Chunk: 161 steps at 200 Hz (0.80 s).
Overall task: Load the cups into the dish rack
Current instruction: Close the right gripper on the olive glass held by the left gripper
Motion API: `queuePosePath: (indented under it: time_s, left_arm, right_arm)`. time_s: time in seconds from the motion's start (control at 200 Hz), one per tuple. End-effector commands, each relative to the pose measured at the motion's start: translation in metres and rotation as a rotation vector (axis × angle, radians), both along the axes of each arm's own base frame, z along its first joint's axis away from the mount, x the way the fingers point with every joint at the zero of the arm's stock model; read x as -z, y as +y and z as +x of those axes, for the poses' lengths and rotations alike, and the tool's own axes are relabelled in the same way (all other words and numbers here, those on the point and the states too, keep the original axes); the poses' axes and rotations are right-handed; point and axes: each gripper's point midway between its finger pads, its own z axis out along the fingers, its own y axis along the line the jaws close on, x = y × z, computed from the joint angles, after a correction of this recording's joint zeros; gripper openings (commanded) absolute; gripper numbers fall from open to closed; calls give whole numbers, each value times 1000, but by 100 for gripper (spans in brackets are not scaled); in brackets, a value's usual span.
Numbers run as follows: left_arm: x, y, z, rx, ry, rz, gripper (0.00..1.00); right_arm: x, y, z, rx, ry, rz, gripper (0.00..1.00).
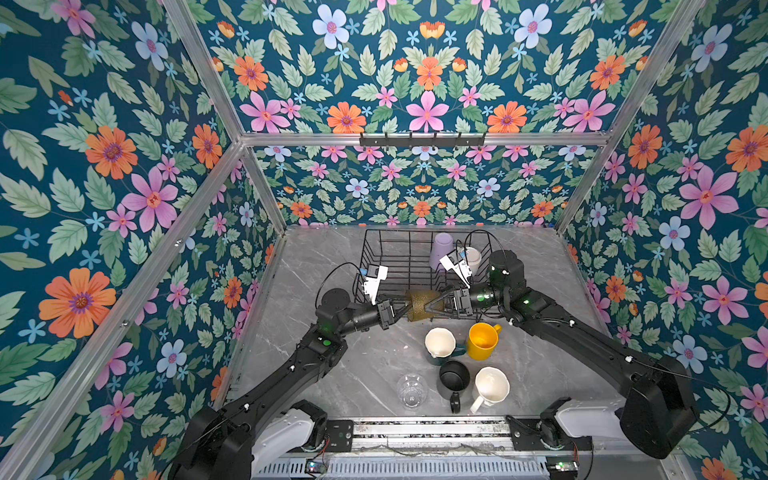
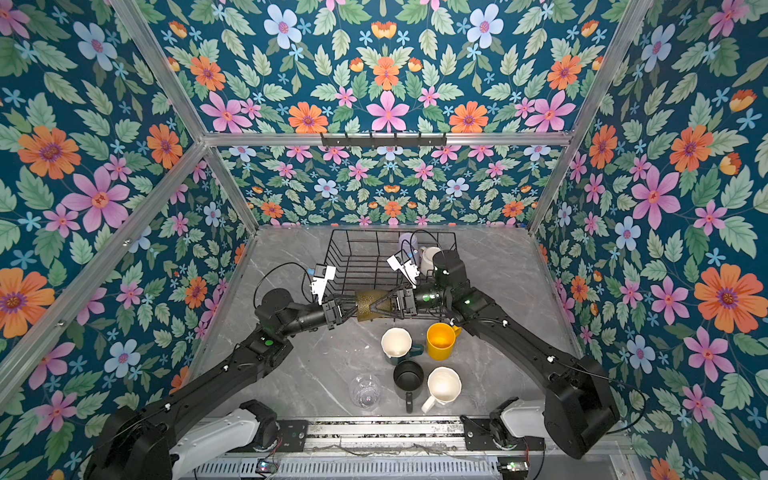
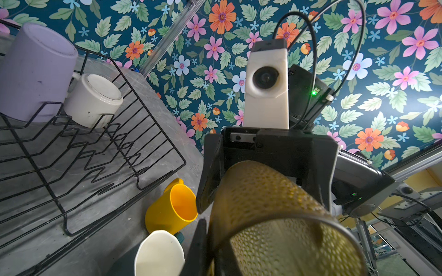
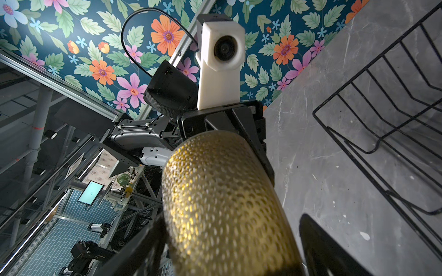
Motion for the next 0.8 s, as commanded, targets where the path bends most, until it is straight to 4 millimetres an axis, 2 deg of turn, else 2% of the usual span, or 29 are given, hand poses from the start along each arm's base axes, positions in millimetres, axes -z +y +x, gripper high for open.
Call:
queuePosePath:
  time_s: [0.0, 0.405, 0.8]
  left_arm:
    - [-13, 0, -3, 12, -52, -33, 0]
    - [-11, -3, -5, 42, -36, -44, 0]
    - [-11, -4, -5, 50, -29, -47, 0]
  right_arm:
    - [-7, 3, -2, -21, -25, 24, 85]
    - [-6, 4, -4, -34, -20, 26, 76]
    - [-4, 4, -4, -39, -15, 25, 43]
